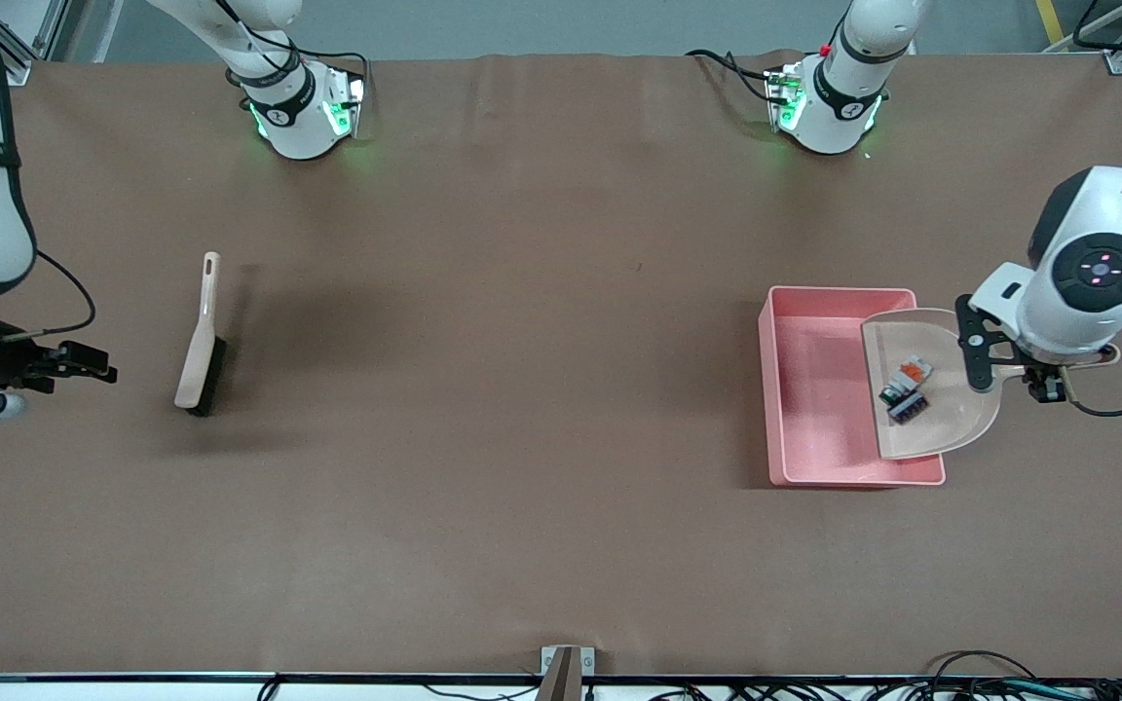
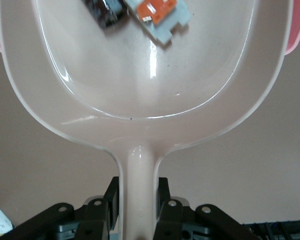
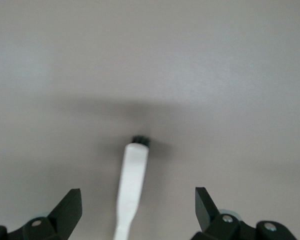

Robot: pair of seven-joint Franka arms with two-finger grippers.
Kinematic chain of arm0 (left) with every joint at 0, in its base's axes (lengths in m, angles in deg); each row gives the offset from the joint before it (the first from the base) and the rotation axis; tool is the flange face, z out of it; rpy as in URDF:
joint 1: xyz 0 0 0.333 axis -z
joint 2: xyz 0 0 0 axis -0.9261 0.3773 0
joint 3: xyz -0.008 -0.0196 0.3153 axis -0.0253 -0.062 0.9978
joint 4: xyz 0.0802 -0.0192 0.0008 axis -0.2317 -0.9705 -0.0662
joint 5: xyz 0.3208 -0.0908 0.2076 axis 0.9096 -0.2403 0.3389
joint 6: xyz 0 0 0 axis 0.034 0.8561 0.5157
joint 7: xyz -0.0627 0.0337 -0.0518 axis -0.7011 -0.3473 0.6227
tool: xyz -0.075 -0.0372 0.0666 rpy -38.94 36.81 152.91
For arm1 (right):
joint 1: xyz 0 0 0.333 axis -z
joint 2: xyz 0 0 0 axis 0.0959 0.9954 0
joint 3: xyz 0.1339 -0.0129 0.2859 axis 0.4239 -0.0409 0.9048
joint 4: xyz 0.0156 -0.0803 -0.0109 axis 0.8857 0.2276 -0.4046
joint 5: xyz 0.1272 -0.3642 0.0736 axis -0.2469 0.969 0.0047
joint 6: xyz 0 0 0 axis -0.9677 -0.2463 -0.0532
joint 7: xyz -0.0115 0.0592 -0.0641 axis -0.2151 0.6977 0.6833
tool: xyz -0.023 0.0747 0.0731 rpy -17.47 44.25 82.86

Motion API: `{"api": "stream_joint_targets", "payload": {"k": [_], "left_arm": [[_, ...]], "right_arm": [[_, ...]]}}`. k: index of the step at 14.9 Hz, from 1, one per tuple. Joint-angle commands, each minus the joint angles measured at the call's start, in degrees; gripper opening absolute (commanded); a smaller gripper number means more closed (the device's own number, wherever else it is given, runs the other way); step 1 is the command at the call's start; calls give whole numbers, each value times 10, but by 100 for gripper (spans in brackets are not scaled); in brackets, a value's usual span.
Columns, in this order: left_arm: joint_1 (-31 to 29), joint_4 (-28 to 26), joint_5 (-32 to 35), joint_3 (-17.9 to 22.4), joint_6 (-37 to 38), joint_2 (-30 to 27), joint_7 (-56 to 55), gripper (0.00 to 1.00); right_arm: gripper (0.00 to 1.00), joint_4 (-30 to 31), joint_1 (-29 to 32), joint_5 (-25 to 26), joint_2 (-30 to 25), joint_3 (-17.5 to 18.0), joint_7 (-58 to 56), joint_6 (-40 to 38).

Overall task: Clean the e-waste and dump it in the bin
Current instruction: 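Tilt the dustpan with the left gripper to dump parts into the bin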

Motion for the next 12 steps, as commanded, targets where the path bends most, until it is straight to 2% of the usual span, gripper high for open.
{"api": "stream_joint_targets", "payload": {"k": [1,4,7,10,12], "left_arm": [[12,17,10,-3,26,-17,-2,14],[41,39,51,1,66,-10,-13,14],[44,60,52,0,70,-11,-9,15],[43,94,30,-19,71,-12,-8,15],[48,115,-7,-36,71,-11,-16,15]], "right_arm": [[100,-18,-10,-32,-51,2,36,-45],[100,2,-12,-40,-130,1,65,-64],[100,-5,-12,-35,-209,3,76,-129],[100,4,-12,-31,-267,14,75,-151],[100,-10,-11,1,-279,40,86,-189]]}}
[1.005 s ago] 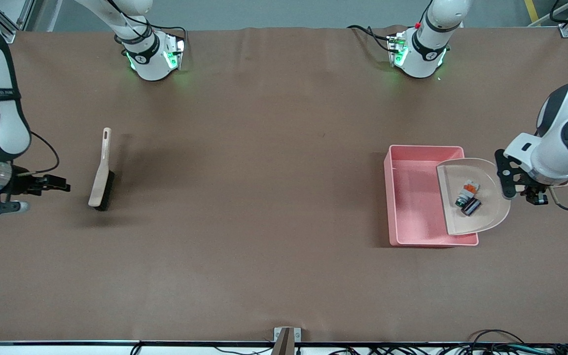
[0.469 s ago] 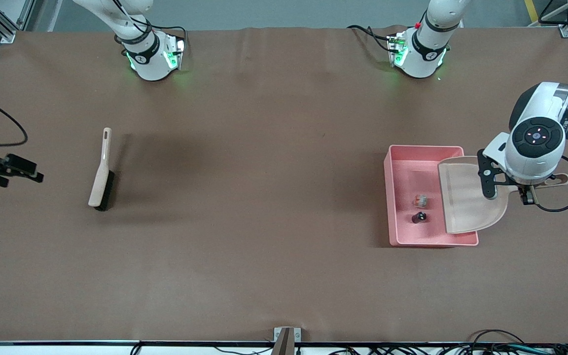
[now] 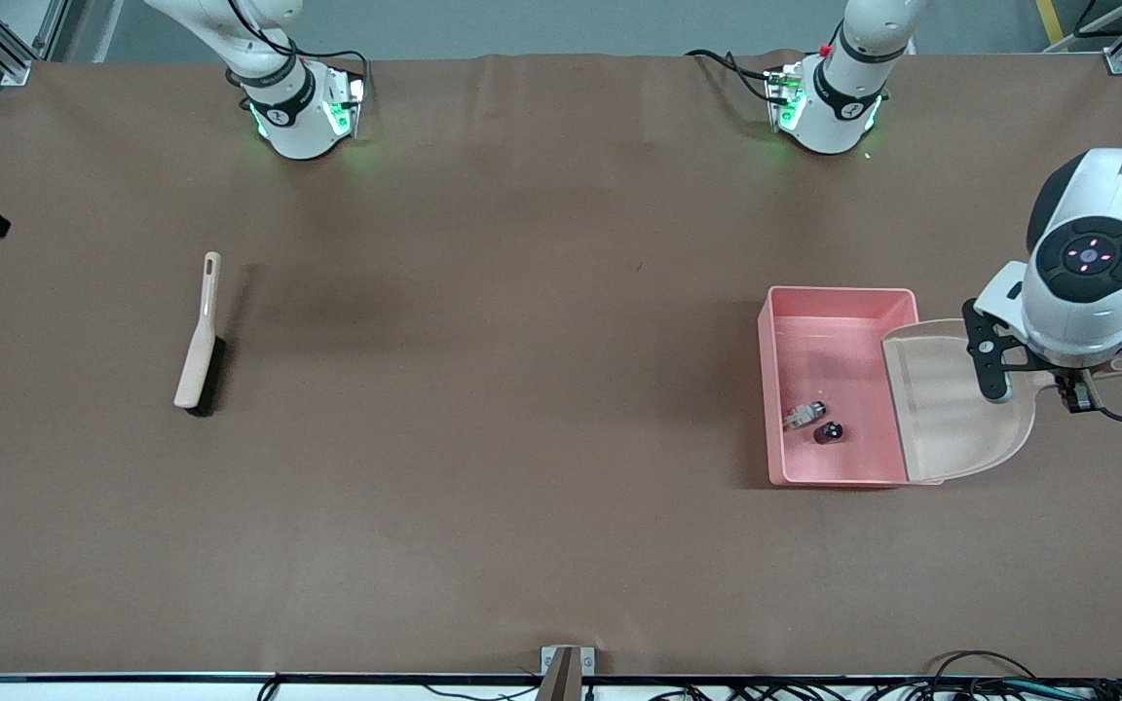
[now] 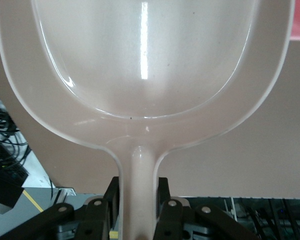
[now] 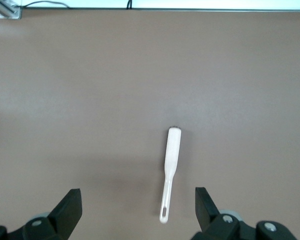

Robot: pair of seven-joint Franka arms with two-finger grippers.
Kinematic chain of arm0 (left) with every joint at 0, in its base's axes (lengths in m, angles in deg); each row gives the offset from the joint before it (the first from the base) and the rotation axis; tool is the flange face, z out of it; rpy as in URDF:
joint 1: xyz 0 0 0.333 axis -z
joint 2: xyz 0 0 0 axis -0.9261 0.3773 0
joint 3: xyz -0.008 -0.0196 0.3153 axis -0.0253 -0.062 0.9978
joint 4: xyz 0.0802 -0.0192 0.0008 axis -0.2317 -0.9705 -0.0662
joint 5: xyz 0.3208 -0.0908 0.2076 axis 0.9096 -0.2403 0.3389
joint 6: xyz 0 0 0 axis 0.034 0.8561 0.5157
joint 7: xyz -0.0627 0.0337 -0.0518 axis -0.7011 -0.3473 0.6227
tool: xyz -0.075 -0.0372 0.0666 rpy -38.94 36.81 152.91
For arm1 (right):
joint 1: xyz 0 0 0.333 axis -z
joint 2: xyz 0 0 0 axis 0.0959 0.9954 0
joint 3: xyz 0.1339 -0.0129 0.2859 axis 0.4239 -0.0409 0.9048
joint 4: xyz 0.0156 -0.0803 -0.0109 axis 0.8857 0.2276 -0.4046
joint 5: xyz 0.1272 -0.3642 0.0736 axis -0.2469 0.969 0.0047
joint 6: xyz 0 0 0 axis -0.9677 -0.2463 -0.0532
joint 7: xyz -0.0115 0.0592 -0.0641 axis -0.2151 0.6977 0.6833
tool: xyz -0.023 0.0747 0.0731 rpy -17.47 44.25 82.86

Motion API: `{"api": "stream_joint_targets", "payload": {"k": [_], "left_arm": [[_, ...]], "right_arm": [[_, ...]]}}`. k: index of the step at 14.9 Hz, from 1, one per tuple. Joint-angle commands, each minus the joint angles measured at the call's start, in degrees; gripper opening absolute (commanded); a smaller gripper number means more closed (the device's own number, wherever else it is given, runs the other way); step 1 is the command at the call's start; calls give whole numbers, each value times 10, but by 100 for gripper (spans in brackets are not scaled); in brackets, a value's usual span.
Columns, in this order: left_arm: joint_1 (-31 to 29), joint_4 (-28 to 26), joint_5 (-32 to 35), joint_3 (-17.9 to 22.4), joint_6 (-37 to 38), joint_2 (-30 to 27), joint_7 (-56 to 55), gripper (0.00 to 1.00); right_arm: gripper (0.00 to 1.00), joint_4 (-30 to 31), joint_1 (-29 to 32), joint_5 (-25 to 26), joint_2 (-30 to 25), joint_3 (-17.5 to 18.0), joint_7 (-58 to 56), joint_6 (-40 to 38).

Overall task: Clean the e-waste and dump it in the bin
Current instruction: 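Tilt the dustpan with the left gripper to dump parts into the bin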

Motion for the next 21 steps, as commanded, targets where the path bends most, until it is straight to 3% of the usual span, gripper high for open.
{"api": "stream_joint_targets", "payload": {"k": [1,6,9,13,17,21], "left_arm": [[17,35,-47,-25,15,-9,-12,15],[104,65,-83,-25,12,17,-100,15],[182,80,-83,-16,1,59,-212,15],[296,123,-85,30,-8,125,-276,15],[327,118,-87,47,-86,173,-273,15],[353,118,-85,58,-97,216,-246,16]], "right_arm": [[100,5,2,42,-21,35,35,-24],[100,-1,4,65,-20,35,36,-39],[100,-40,6,127,13,35,38,-39],[100,-124,0,124,65,37,39,-41],[100,-134,-2,124,73,35,40,-47],[100,-134,2,109,73,33,43,-66]]}}
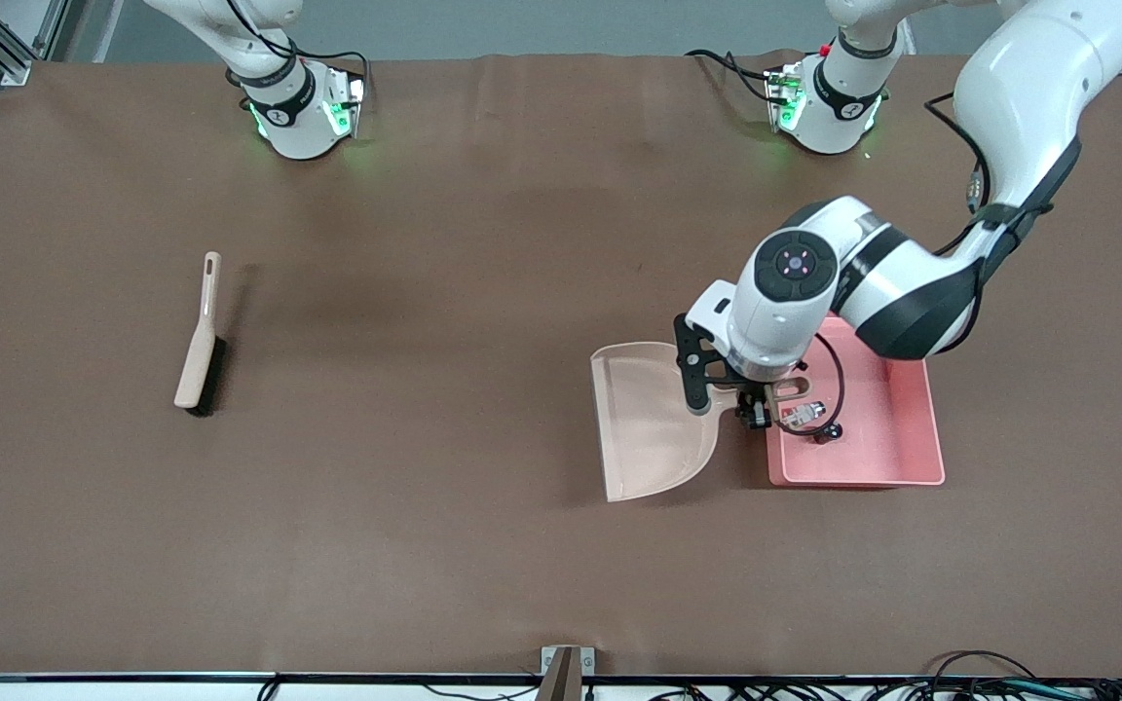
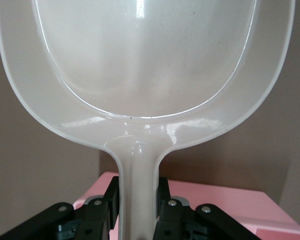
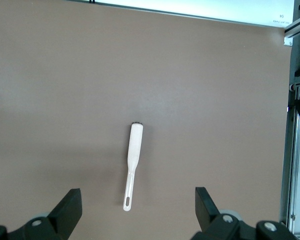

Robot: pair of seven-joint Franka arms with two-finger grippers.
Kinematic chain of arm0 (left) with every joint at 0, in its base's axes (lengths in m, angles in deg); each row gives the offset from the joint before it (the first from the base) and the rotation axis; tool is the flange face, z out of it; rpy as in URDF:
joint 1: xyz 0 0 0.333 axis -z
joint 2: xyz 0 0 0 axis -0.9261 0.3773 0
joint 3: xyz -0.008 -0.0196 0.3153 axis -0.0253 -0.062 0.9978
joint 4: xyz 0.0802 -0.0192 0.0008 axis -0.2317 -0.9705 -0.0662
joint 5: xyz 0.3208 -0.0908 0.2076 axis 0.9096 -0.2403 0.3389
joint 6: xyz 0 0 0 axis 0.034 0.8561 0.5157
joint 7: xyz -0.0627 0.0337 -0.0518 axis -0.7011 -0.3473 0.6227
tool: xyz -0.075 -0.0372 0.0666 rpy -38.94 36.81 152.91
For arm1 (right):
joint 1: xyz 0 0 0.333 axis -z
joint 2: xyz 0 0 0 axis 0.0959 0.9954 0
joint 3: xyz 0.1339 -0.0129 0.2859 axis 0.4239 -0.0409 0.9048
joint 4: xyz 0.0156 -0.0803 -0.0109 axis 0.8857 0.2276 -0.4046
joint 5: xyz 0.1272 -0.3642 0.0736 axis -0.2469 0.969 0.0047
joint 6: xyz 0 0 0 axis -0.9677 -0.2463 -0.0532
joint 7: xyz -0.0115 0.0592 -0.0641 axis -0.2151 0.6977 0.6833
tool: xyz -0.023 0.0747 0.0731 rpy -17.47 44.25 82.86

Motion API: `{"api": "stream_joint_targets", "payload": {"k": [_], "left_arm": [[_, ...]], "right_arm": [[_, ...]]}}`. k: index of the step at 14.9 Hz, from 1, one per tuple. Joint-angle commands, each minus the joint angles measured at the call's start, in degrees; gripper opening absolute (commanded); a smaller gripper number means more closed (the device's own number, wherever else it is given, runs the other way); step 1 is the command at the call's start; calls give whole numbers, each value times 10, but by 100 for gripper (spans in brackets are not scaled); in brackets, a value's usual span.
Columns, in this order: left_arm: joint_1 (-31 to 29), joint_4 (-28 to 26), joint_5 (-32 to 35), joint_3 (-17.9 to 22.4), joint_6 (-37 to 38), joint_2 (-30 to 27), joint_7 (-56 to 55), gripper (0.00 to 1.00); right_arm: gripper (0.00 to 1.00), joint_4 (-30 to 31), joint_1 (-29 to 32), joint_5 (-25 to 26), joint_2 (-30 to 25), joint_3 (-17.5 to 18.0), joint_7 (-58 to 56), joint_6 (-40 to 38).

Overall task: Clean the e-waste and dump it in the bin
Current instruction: 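Tilt the dustpan with the left gripper to dump parts into the bin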

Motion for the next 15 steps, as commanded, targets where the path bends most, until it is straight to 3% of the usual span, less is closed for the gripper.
{"api": "stream_joint_targets", "payload": {"k": [1,4,7,15], "left_arm": [[38,17,-5,22,-3,15,41,16],[69,13,-7,62,-31,16,104,16],[77,1,-6,65,-32,26,96,16],[77,-39,-1,78,-38,31,-3,16]], "right_arm": [[100,-14,5,-12,5,-1,11,-16],[100,-53,6,-14,33,-2,10,-20],[100,-103,9,-13,64,-2,11,-60],[100,-102,13,-18,65,-2,45,-69]]}}
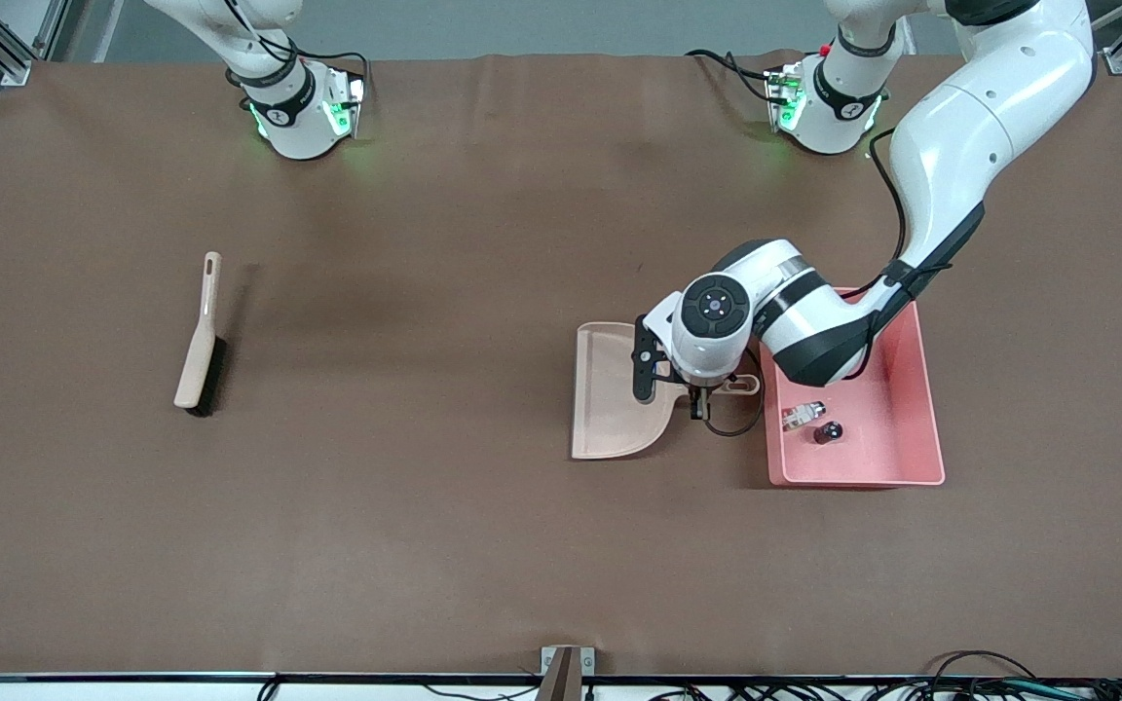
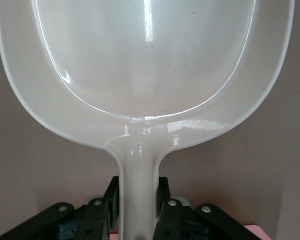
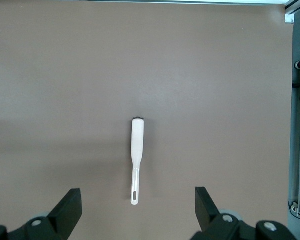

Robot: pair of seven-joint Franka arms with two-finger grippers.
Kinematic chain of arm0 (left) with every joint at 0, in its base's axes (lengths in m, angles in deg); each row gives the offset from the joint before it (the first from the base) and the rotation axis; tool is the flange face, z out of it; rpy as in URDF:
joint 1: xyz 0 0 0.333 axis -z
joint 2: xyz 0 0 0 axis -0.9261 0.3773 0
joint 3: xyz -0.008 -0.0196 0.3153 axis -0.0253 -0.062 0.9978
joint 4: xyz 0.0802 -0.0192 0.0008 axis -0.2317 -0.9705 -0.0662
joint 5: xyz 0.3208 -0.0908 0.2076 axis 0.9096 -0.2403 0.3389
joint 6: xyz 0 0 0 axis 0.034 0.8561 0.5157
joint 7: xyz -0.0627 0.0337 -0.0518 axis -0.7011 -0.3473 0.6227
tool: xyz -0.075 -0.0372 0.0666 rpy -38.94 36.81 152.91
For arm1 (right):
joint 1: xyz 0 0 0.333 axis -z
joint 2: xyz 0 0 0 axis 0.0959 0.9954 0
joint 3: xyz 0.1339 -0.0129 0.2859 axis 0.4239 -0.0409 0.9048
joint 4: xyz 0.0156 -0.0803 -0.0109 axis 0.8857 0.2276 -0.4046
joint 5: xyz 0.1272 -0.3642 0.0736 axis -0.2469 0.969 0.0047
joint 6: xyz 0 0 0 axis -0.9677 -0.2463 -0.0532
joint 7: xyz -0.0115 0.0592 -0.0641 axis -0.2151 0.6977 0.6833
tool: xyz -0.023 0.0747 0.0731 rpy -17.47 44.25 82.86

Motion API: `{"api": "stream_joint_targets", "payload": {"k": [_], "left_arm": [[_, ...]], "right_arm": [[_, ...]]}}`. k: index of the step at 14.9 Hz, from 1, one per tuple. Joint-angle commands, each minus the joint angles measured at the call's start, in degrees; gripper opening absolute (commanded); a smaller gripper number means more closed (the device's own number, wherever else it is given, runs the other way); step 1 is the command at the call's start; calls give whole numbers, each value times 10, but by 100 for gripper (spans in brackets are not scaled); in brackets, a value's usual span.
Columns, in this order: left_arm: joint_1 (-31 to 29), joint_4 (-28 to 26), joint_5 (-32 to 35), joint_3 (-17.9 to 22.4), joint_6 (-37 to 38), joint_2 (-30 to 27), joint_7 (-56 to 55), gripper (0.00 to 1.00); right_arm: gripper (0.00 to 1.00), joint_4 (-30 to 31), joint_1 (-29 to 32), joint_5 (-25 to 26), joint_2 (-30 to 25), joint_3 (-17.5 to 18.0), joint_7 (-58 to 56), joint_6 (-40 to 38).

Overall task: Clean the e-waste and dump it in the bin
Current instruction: 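Lower the dustpan beside the bin with the left gripper and release it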

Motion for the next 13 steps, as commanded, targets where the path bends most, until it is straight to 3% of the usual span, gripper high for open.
{"api": "stream_joint_targets", "payload": {"k": [1,6,13], "left_arm": [[-3,-20,1,3,-11,-11,-30,16],[-10,-38,4,12,-37,-11,-51,16],[-8,-45,39,13,-45,-11,-59,18]], "right_arm": [[100,-16,6,-11,7,3,8,-11],[100,-13,11,-13,6,4,1,-26],[100,-2,43,-69,4,3,14,-96]]}}
